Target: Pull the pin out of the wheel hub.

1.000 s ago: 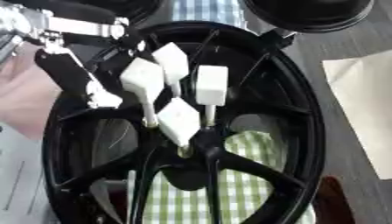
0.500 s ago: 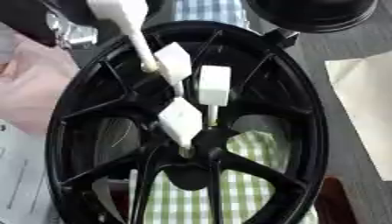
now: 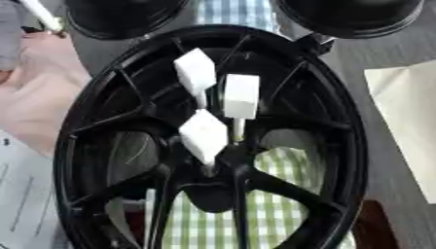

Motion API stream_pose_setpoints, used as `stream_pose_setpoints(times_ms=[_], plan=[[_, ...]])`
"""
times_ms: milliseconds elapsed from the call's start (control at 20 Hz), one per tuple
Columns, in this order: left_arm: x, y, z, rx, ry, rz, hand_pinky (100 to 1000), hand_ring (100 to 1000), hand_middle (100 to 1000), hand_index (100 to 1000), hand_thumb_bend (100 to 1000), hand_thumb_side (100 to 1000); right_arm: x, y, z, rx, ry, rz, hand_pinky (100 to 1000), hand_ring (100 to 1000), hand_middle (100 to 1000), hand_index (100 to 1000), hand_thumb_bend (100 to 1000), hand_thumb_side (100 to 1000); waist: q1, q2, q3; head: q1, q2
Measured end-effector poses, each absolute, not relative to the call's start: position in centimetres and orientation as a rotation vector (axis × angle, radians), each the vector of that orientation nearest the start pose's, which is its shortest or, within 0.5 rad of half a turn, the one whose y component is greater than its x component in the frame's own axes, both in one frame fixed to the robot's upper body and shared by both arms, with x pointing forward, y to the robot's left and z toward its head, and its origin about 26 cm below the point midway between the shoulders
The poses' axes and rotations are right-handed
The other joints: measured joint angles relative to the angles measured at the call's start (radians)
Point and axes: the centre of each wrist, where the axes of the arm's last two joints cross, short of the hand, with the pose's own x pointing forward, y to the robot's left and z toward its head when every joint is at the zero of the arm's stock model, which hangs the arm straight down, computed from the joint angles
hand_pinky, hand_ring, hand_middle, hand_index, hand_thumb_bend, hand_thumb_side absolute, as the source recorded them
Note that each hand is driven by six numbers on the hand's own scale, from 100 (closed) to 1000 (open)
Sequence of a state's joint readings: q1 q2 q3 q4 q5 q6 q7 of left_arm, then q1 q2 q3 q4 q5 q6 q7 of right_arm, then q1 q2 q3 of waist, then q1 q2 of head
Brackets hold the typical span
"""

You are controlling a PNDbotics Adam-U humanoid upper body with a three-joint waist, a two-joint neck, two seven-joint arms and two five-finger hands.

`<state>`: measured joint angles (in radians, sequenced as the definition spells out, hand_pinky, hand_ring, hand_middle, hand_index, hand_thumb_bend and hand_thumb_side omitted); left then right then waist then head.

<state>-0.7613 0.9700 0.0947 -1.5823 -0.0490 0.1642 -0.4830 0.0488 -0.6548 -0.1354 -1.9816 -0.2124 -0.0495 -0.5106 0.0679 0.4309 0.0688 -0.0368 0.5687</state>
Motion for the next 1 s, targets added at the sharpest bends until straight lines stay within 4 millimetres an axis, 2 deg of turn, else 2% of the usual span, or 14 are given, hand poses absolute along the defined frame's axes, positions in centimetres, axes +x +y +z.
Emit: stream_pose_setpoints(times_ms=[100,150,200,250,300,350,400,450,550,600,650,700,850,1000], plan=[[33.3,39.9,37.7,0.765,-1.829,-0.925,794,516,322,480,100,296,25.1,-36.8,16.3,-0.663,-2.061,-0.086,815,538,606,654,100,739,-0.003,0.0,0.003,-0.003,0.0],[33.3,40.4,37.0,0.779,-1.819,-0.9,829,576,453,617,100,295,25.1,-36.8,16.2,-0.666,-2.061,-0.091,815,538,606,654,100,739,-0.004,0.0,0.004,-0.004,-0.001],[33.4,40.8,36.2,0.792,-1.809,-0.88,884,693,618,774,100,245,25.1,-36.9,16.2,-0.667,-2.062,-0.097,815,538,606,654,100,739,-0.004,0.0,0.006,-0.005,-0.002],[33.4,41.1,35.5,0.804,-1.799,-0.864,913,757,723,836,100,224,25.1,-36.8,16.2,-0.667,-2.062,-0.099,815,538,606,654,100,739,-0.004,0.0,0.006,-0.005,-0.003],[33.4,41.3,34.6,0.812,-1.79,-0.856,952,800,781,884,100,580,25.1,-36.8,16.2,-0.668,-2.062,-0.1,815,538,606,654,100,739,-0.004,0.0,0.006,-0.005,-0.003],[33.4,41.4,33.8,0.818,-1.787,-0.851,970,814,796,912,251,873,25.1,-36.8,16.2,-0.668,-2.063,-0.1,815,538,605,654,100,738,-0.004,0.0,0.006,-0.005,-0.003],[33.3,41.4,33.1,0.821,-1.79,-0.85,973,814,793,918,394,1000,25.1,-36.8,16.2,-0.668,-2.063,-0.101,815,538,605,654,100,738,-0.004,0.0,0.005,-0.004,-0.003],[33.2,41.4,32.3,0.821,-1.797,-0.848,974,813,789,914,514,1000,25.1,-36.8,16.2,-0.668,-2.064,-0.101,815,538,605,654,100,738,-0.004,0.0,0.003,-0.002,-0.003],[32.9,41.3,31.0,0.816,-1.815,-0.843,953,800,772,896,437,1000,25.2,-36.8,16.3,-0.666,-2.067,-0.102,814,538,605,654,100,739,-0.004,0.0,-0.002,0.004,-0.003],[32.7,41.3,30.3,0.818,-1.821,-0.834,938,785,754,878,352,1000,25.2,-36.8,16.4,-0.665,-2.069,-0.102,814,538,604,654,100,739,-0.004,0.0,-0.003,0.007,-0.003],[32.4,41.4,29.8,0.823,-1.823,-0.82,912,751,700,829,201,967,25.2,-36.8,16.4,-0.665,-2.069,-0.101,814,538,603,654,100,739,-0.004,0.0,-0.006,0.01,-0.003],[32.1,41.6,29.3,0.828,-1.822,-0.799,895,717,649,791,100,883,25.2,-36.8,16.4,-0.665,-2.069,-0.101,814,538,603,654,100,738,-0.004,0.0,-0.009,0.012,-0.003],[31.2,42.3,28.7,0.847,-1.831,-0.692,882,652,570,724,100,672,25.2,-36.7,16.4,-0.662,-2.068,-0.098,814,538,601,653,100,738,-0.004,0.0,-0.017,0.019,-0.003],[30.5,42.0,29.4,0.842,-1.896,-0.59,869,600,513,681,100,624,25.3,-36.7,16.3,-0.658,-2.066,-0.096,814,537,601,653,100,739,-0.004,0.0,-0.02,0.021,-0.003]])
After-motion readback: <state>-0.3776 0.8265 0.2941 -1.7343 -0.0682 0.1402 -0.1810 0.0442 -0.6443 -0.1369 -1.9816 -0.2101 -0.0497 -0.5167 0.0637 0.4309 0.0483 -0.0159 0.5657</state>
